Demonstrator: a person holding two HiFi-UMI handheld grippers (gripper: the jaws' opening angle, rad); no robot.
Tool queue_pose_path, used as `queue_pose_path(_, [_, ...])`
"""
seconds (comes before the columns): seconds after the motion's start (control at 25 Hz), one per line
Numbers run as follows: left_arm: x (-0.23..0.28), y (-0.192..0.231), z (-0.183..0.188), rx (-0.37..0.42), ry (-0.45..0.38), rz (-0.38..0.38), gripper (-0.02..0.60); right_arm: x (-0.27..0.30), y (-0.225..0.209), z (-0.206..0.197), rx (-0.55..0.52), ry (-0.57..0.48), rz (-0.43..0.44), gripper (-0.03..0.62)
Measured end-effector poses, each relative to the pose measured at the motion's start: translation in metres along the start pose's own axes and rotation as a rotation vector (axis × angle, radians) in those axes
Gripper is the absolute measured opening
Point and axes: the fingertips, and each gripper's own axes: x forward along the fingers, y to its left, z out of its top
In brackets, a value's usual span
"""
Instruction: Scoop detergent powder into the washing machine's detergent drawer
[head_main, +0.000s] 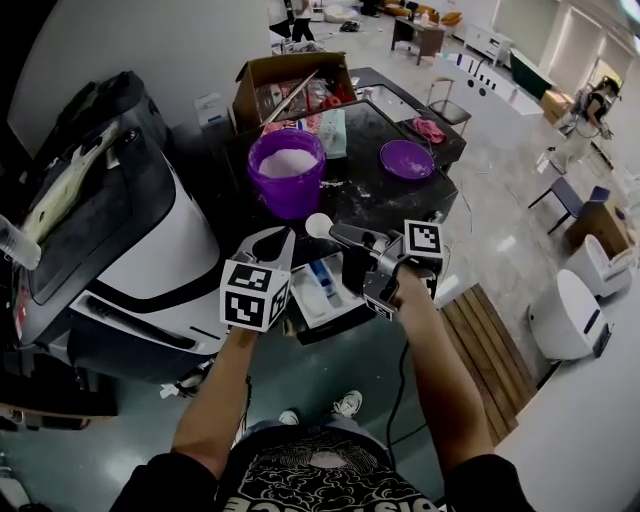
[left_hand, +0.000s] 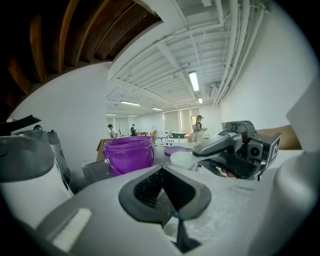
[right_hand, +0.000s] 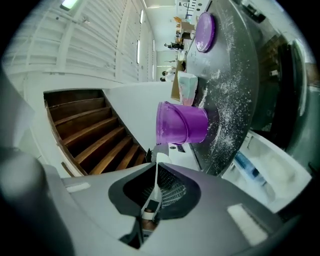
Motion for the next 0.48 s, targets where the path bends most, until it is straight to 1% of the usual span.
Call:
queue_pose_path(0.24, [-0.022,0.002,-0.017,0.0,0.002,-0.086,0.002,0.001,-0.011,-0.034,-0.006,-0.064,-0.012,0.037])
queue_pose_path(0.48, [-0.043,-0.003,-0.035,0.003,0.002,-0.159,0.001,-0.009,-0.02,-0.062,-0.011,-0.16,-0.03,0.037])
